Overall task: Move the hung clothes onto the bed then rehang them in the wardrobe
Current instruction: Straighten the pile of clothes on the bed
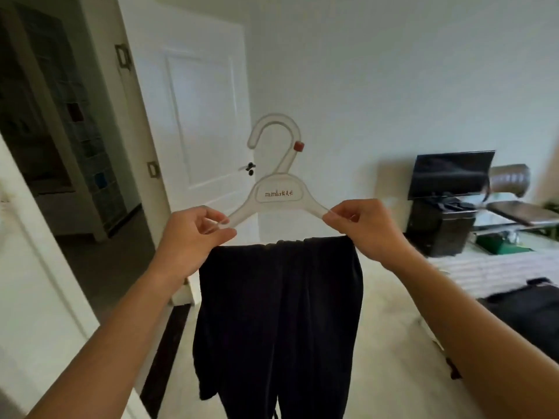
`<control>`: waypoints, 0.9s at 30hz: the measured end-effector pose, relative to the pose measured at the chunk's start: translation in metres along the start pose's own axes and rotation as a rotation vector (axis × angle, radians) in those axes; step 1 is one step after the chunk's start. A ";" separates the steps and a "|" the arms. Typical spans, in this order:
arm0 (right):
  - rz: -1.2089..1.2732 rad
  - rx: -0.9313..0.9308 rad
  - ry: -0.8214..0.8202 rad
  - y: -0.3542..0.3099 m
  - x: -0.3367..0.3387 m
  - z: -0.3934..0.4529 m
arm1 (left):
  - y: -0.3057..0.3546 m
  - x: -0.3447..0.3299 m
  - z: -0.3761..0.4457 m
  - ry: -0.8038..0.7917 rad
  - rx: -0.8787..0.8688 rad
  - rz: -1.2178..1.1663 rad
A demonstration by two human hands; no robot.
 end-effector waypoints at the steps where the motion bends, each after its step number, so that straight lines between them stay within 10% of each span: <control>1: -0.013 -0.020 0.039 0.006 0.011 -0.006 | 0.005 -0.013 0.006 -0.037 -0.028 -0.005; 27: -0.530 -0.382 0.541 0.146 0.281 -0.156 | 0.184 -0.353 -0.007 -0.640 -0.373 -0.308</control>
Point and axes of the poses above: each hand's wrist, its own z-axis towards the middle knuckle, its own x-axis out of the back of the hand, y = z × x, the point moved 1 cm from there along z, towards the middle knuckle, and after that the axes turned 5 degrees about z, right-handed, at the moved point
